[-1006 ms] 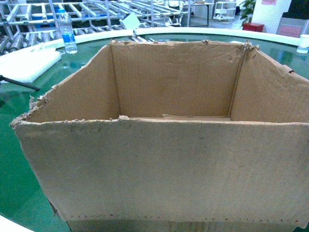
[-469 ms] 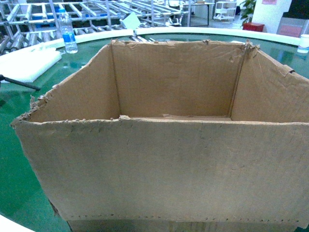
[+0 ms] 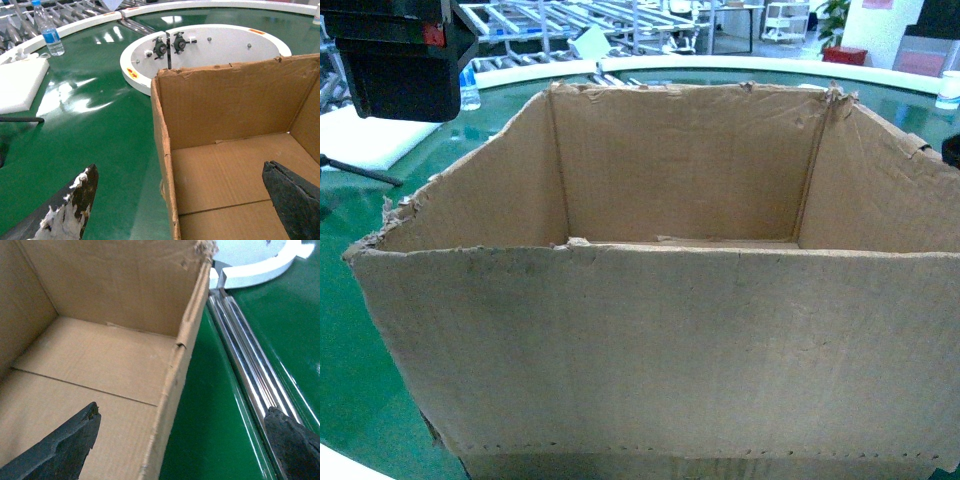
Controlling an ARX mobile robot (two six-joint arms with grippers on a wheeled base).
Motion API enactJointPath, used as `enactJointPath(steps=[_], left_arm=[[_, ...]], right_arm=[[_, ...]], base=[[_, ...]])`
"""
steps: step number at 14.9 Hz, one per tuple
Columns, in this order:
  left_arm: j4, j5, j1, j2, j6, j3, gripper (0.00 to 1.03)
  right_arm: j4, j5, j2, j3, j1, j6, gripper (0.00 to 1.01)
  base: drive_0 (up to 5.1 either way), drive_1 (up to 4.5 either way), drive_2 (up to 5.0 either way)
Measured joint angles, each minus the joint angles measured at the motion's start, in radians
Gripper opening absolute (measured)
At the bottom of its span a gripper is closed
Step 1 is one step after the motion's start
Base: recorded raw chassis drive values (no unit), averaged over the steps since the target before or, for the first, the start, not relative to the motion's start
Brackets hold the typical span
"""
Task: Sort boxes to right shelf from conveyor
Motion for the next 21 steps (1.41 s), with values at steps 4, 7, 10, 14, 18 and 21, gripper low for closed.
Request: enactJointPath(steps=[4,7,10,14,18,21], left_arm=[[0.003,-0.001,-0.002,0.0,-0.027,-0.013,0.98],[0.017,-0.001,0.006,0.008,-0.033,-0.014,0.98],[0.029,0.0,0.007,0.023,-0.039,-0.016,0.98],[-0.006,-0.051,0.005,0.057,-0.101,-0.033,0.98],[-0.005,-0.09,0.035,0.088,-0.164,-0.051,0.98],[-0.049,-0.075,0.043,0.131,-0.204,-0.046,0.98]], right_arm=[[-0.047,-0.055,0.049,-0.001,-0.102,-0.041,0.98],[-0.097,-0.071,0.042,0.005,-0.088,-0.055,0.98],[-0.111,-0.027,0.043,0.014,-0.039,-0.06,0.98],[-0.085,0.013,0.058,0.019,0.017,-0.065,0.98],[-0.084,0.011,0.058,0.018,0.017,-0.064,0.98],[-0.084,0.011,0.058,0.018,0.017,-0.064,0.98]], base=[[0.0,0.0,0.0],[0.0,0.0,0.0],[0.0,0.0,0.0],[0.0,0.0,0.0],[0.0,0.0,0.0],[0.0,0.0,0.0]])
